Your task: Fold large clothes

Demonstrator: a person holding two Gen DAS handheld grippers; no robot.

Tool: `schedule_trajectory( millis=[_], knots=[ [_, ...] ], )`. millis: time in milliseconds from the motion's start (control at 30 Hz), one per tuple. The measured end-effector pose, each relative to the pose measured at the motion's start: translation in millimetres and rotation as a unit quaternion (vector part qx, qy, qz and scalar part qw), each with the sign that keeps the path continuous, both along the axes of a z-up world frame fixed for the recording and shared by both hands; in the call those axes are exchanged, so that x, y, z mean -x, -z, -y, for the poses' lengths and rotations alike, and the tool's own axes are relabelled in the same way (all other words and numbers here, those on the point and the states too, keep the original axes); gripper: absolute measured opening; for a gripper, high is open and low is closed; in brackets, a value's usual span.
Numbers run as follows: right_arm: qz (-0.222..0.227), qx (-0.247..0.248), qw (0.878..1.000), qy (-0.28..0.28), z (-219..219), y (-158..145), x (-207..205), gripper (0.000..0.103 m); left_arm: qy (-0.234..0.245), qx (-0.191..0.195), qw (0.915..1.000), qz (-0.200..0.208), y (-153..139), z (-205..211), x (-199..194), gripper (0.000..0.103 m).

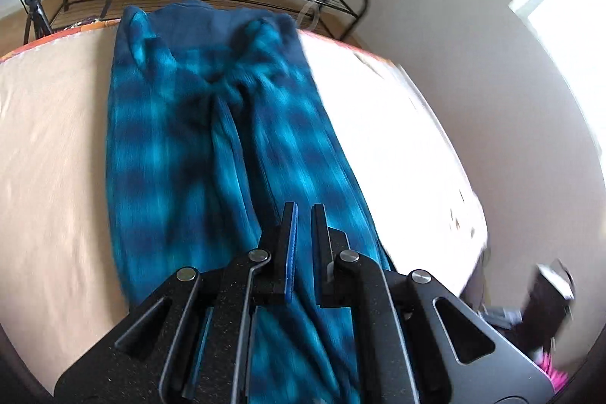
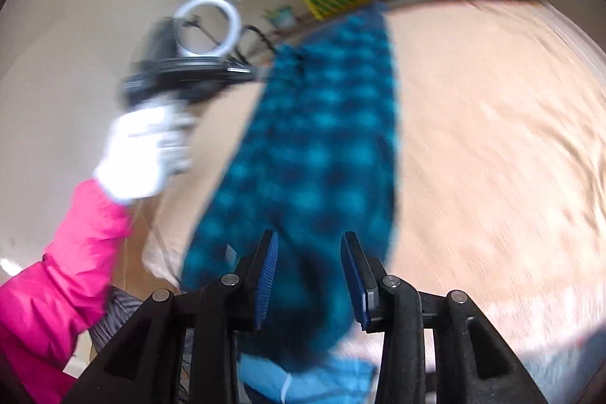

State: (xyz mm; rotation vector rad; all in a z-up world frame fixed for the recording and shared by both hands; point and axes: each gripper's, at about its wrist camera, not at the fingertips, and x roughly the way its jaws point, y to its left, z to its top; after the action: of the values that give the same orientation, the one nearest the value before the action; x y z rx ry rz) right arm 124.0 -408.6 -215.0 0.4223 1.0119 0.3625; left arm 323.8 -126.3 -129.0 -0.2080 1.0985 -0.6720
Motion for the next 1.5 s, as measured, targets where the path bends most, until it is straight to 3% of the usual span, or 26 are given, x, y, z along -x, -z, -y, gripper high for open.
schedule_trajectory(
  millis=[67,167,300,367,433,567,667,800,900,1000,1200,1333,1433,1500],
  knots=[
    [-0.026,-0.025,0.999,0.012,8.6,17.7,7.1,0.039,0.018,0.005,0.9996,-0.02,0.9,-7.4,39.2,0.004],
    [-0.056,-0.064,0.996,0.008,7.5,40.3,10.2,0.055,0.034,0.016,0.9978,-0.055,12.9,-11.8,92.4,0.009],
    [-0.083,-0.077,0.994,0.008,-4.4,57.4,6.5,0.055,0.048,0.015,0.9966,-0.065,26.1,0.4,146.9,0.019],
    [-0.078,-0.043,0.996,0.03,-4.9,52.9,9.5,0.054,0.046,0.013,0.9975,-0.052,28.8,0.7,167.8,0.019],
    [-0.04,-0.005,0.999,0.032,-9.1,35.5,19.2,0.054,0.047,0.004,0.9985,-0.029,29.3,-2.4,186.0,0.019],
    [0.033,0.009,0.999,-0.033,-38.5,3.2,43.7,0.054,0.041,-0.007,0.9991,-0.011,32.5,-14.9,200.1,0.019],
    [0.069,0.094,0.988,-0.099,-77.5,-3.3,53.4,0.054,0.046,-0.007,0.9989,-0.002,36.6,-23.6,202.0,0.019],
    [0.077,0.183,0.968,-0.153,-118.9,16.4,41.9,0.054,0.044,-0.01,0.9989,0.013,41.1,-22.3,198.7,0.019],
    [0.082,0.245,0.954,-0.155,-132.1,27.4,32.0,0.019,0.042,-0.019,0.9987,0.02,49.0,-14.7,191.5,0.019],
    [0.092,0.211,0.963,-0.142,-126.0,17.0,32.5,0.004,0.057,-0.025,0.9979,0.016,59.2,-2.0,190.3,0.019],
    [0.146,0.166,0.968,-0.118,-112.0,-21.3,52.1,0.003,0.084,0.037,0.9957,-0.005,63.9,23.6,191.6,0.019],
    [0.129,0.144,0.974,-0.121,-109.9,-15.8,45.5,0.003,0.099,0.045,0.9938,-0.024,70.9,29.0,194.5,0.019],
    [0.109,0.133,0.975,-0.143,-116.5,-3.2,40.7,0.003,0.094,0.043,0.9937,-0.043,71.4,7.8,199.3,0.019],
    [0.098,0.135,0.973,-0.161,-124.5,7.8,36.2,0.004,0.086,0.028,0.9954,-0.03,61.5,-15.1,206.4,0.019]
  ],
)
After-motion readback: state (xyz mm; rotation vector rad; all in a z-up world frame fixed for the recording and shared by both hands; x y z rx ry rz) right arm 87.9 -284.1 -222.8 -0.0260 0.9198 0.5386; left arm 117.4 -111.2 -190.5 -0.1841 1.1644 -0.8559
